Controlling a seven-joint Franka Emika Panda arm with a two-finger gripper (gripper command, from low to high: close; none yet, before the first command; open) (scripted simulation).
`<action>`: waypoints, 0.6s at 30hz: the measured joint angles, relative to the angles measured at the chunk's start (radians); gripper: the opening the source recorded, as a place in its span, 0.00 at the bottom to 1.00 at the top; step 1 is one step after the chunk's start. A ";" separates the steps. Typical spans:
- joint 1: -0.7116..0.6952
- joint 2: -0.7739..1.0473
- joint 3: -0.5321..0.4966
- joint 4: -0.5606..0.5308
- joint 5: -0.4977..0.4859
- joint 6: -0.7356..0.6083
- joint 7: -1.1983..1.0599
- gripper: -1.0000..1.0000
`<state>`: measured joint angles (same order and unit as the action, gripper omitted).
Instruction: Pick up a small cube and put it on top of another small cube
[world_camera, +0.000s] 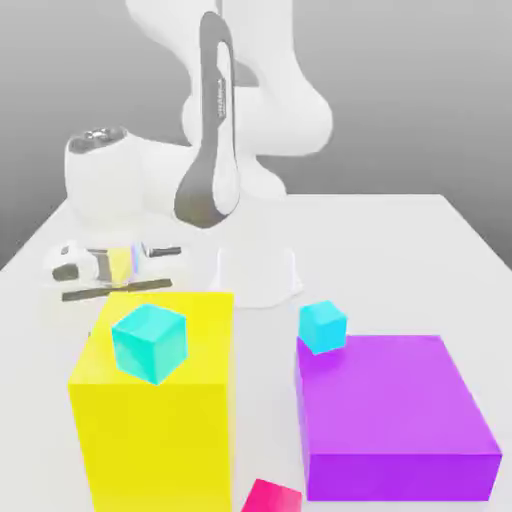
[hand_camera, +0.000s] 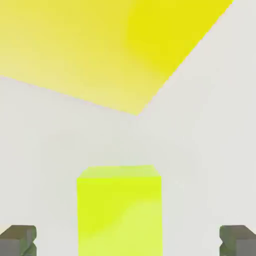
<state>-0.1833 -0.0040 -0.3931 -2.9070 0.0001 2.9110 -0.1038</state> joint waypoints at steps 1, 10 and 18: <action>0.001 0.016 0.008 0.004 0.031 0.012 -0.021 0.50; -0.131 0.176 0.216 0.043 0.324 0.130 -0.230 0.50; -0.253 0.262 0.349 0.052 0.391 0.200 -0.294 0.00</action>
<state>-0.4367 0.2578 -0.0439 -2.8551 0.3910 3.1113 -0.3976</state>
